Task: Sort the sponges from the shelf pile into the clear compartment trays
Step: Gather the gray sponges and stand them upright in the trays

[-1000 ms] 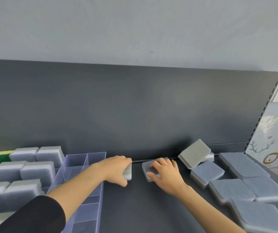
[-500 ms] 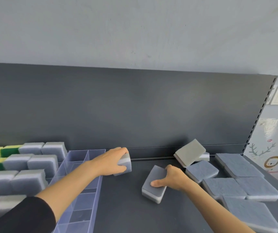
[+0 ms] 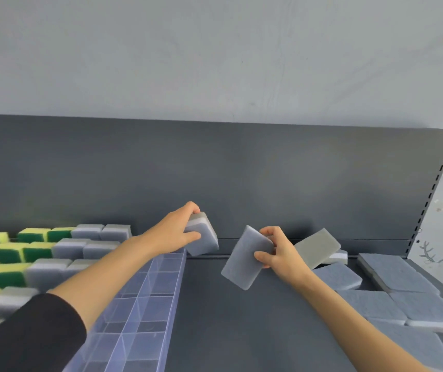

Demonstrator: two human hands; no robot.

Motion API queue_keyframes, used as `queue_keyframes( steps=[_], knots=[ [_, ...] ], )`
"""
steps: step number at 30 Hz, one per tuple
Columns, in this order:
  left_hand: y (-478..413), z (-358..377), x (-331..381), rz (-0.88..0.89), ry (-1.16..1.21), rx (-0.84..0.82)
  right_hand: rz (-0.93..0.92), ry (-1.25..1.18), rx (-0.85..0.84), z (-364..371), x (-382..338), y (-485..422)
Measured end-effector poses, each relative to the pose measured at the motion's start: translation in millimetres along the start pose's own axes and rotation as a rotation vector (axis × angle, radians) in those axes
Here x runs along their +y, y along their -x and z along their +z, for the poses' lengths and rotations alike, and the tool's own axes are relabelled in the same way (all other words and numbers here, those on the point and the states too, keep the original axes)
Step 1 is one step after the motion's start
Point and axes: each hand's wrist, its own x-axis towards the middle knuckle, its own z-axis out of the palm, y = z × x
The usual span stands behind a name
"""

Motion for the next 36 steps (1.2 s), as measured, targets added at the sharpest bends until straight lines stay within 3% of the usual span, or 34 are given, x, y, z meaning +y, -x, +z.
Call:
queue_keyframes(
  steps=[10,23,29,36],
  knots=[
    [6.4,-77.0,-48.9,-0.062,-0.093,0.149,-0.141,0.017,0.033,57.9,-39.2,-47.6],
    [-10.2,-68.2,-113.9,-0.149,-0.184,-0.1,-0.15,0.216,-0.067,135.3,-40.7,-99.4],
    [-26.4,-58.6,-116.8,-0.101,-0.224,-0.149,-0.203,0.414,-0.167,155.0,-36.7,-102.2],
    [-28.1,-50.7,-131.2,-0.151,-0.209,-0.184,-0.165,0.449,-0.157,161.5,-22.1,-104.9]
  ],
)
